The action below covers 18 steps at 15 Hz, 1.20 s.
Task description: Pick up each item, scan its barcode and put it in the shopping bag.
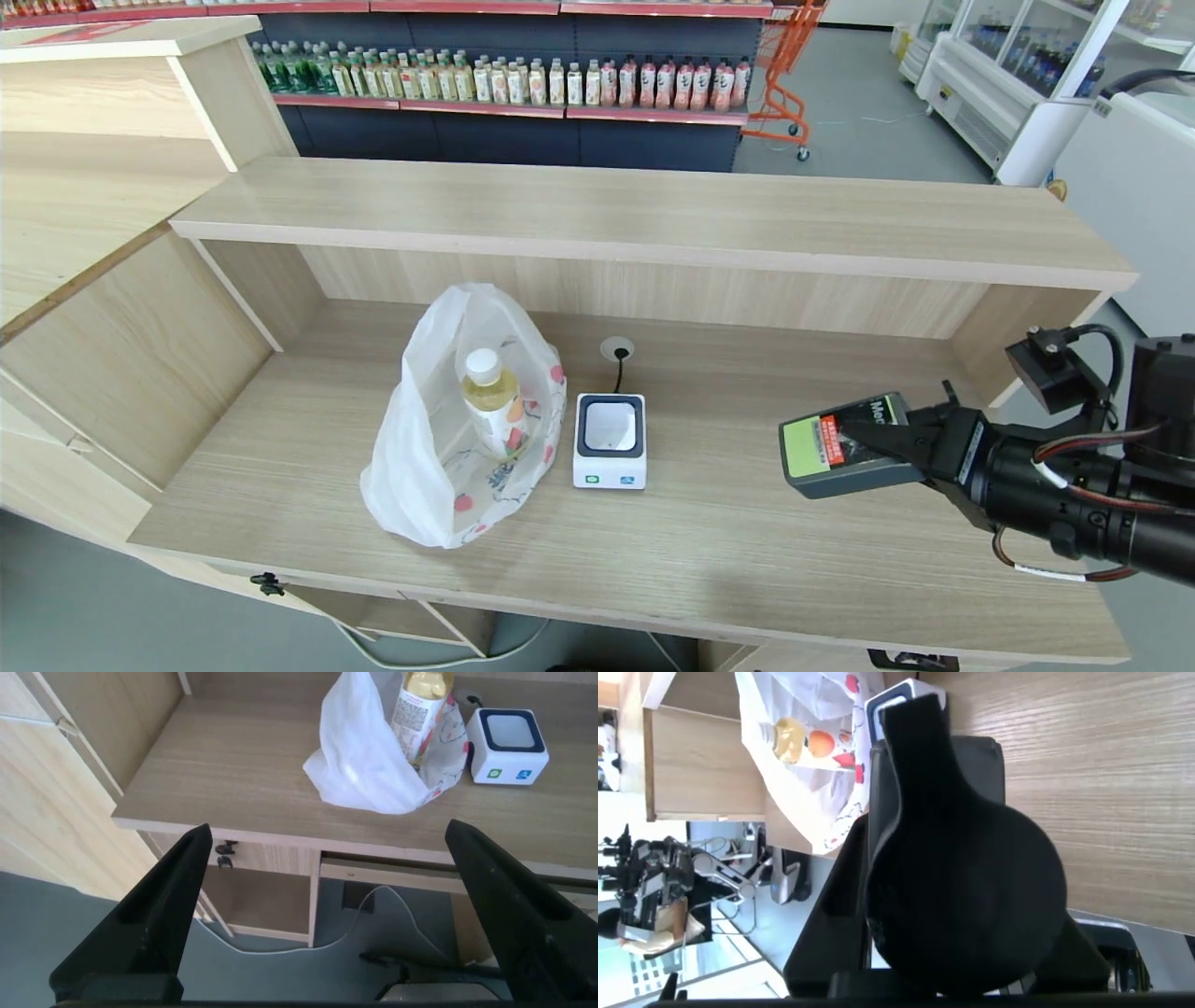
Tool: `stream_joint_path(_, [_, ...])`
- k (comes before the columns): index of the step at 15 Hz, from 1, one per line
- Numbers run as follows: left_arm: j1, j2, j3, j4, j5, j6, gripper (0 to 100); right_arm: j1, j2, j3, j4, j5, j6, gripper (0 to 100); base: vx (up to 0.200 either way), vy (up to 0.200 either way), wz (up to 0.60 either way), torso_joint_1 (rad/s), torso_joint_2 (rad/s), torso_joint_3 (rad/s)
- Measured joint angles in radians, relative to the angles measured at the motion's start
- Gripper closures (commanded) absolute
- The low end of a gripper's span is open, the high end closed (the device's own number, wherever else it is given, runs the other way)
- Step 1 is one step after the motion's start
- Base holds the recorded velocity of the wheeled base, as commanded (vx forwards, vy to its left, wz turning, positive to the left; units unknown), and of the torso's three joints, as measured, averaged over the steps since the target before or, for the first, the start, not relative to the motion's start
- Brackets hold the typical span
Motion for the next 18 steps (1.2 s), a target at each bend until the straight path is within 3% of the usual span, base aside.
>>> stream_joint_path(3, [0.0,0.0,0.0,0.0,0.0,0.0,0,-0.001,0.014,-0.018,0.0,-0.004,-0.004,100,0.0,0.2,0.0,0.001,0.0,0.002])
stream_joint_path(8, [0.001,0.0,0.0,0.0,0.0,0.002,0,0.0,0.04,-0.052,0.0,-0.003,-0.017,100,0.0,0.0,0.0,0.0,0.0,0.0])
stream_joint_path(13, [0.0,0.0,0.0,0.0,0.0,0.002,0,0.01,0.045,-0.048,0.003,-0.02,-0.014,100,0.16,0.0,0.0,-0.004,0.0,0.006])
stream_joint_path(18, [0.0,0.0,0.0,0.0,0.0,0.0,0,0.09,0.119,-0.054,0.011,-0.111,-0.053,100,0.0,0.0,0.0,0.0,0.0,0.0])
